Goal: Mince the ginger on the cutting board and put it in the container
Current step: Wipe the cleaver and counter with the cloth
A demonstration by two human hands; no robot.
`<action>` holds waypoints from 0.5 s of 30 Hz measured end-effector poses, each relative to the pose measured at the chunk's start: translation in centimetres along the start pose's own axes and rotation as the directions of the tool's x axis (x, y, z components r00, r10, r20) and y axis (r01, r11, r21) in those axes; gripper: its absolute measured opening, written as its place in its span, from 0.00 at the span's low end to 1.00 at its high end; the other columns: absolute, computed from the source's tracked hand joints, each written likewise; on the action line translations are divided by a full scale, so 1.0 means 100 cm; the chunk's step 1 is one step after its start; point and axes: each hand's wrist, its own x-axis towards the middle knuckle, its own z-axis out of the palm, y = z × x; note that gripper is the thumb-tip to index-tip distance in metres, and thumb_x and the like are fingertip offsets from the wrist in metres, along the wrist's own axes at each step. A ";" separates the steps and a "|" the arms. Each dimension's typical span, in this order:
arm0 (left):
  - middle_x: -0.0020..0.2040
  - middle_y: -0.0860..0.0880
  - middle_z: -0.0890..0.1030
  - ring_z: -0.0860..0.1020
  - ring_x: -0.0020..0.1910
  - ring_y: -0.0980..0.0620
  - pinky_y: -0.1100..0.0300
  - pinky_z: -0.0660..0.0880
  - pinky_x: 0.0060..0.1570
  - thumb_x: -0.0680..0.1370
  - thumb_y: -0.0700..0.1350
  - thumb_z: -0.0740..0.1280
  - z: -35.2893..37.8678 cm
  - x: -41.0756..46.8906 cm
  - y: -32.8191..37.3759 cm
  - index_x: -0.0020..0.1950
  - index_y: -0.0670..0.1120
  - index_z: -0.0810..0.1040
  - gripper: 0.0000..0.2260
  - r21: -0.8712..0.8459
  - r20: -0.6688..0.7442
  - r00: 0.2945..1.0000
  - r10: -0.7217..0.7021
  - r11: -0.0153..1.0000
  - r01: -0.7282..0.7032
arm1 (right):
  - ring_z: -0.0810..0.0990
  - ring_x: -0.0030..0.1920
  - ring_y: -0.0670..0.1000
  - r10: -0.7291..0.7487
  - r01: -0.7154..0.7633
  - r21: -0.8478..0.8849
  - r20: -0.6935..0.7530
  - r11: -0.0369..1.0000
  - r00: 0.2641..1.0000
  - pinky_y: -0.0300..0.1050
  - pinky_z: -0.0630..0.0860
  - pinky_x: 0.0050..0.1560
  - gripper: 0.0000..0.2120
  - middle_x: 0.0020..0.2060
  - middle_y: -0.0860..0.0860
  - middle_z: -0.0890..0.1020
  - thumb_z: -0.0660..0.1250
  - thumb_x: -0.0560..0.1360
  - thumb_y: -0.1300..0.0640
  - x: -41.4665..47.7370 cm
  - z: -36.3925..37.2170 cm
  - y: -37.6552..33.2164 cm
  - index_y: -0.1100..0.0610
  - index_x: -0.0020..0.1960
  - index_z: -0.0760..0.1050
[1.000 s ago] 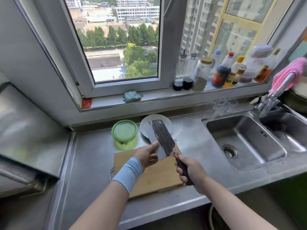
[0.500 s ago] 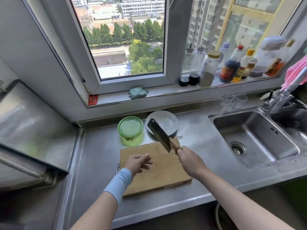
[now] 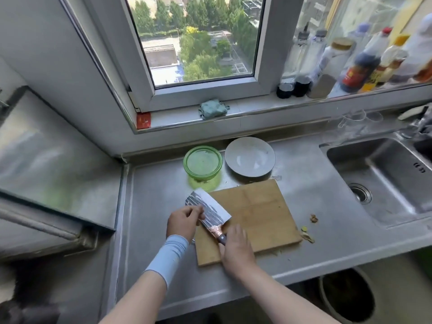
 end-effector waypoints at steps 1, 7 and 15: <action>0.35 0.53 0.85 0.81 0.36 0.50 0.55 0.78 0.48 0.79 0.48 0.69 0.004 0.003 -0.002 0.36 0.48 0.84 0.12 0.019 0.026 1.000 0.004 1.000 -0.005 | 0.75 0.53 0.62 -0.003 0.004 -0.017 0.042 1.000 0.999 0.55 0.72 0.52 0.15 0.51 0.57 0.76 0.72 0.71 0.53 0.000 0.002 -0.001 0.59 0.52 0.73; 0.38 0.56 0.85 0.82 0.41 0.53 0.53 0.78 0.53 0.81 0.48 0.64 0.038 0.019 0.004 0.39 0.51 0.83 0.12 0.159 0.092 0.995 0.026 0.987 -0.041 | 0.76 0.50 0.58 -0.127 0.118 -0.110 -0.079 0.987 0.989 0.54 0.77 0.49 0.16 0.48 0.54 0.77 0.62 0.71 0.44 0.030 -0.018 0.023 0.55 0.50 0.75; 0.70 0.47 0.75 0.70 0.69 0.46 0.58 0.62 0.69 0.84 0.45 0.57 0.117 0.026 0.017 0.72 0.46 0.73 0.17 0.508 0.209 0.942 0.261 0.795 -0.333 | 0.30 0.78 0.50 -0.191 0.248 -0.344 0.192 0.906 0.963 0.46 0.28 0.74 0.42 0.75 0.49 0.29 0.31 0.71 0.32 0.077 -0.065 0.130 0.52 0.80 0.33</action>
